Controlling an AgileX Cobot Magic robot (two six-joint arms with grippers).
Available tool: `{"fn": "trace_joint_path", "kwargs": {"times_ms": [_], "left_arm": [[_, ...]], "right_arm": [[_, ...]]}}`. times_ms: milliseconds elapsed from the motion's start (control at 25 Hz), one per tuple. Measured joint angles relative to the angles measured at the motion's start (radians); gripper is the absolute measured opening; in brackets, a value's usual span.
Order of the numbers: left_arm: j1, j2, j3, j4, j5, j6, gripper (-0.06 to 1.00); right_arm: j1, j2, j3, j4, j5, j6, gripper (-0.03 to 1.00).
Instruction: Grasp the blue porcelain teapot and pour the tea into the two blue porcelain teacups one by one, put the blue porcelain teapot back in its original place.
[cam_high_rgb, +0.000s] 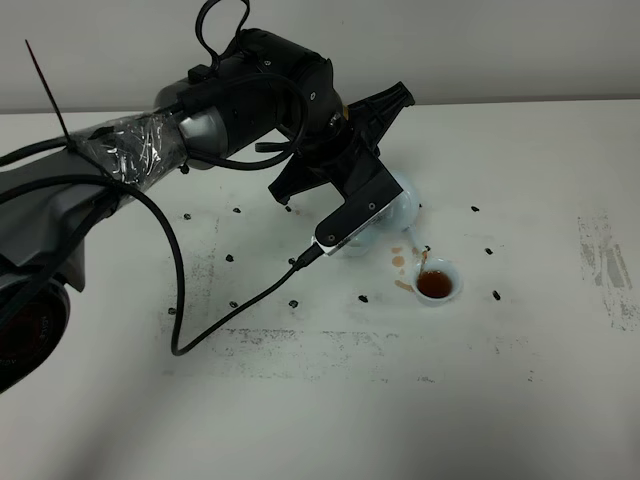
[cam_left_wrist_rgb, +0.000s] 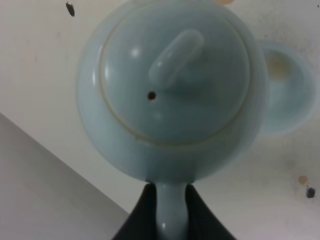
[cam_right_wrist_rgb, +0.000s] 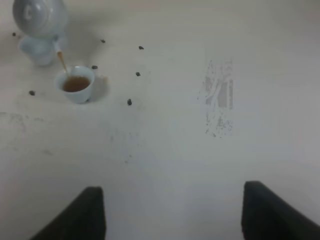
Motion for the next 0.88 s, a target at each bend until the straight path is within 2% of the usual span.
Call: {"fn": "trace_joint_path", "kwargs": {"times_ms": [880], "left_arm": [[-0.011,0.0,0.0,0.002,-0.008,0.0,0.04]], "right_arm": [[0.0,0.0,0.0,0.0,0.0,0.0,0.56]]}}
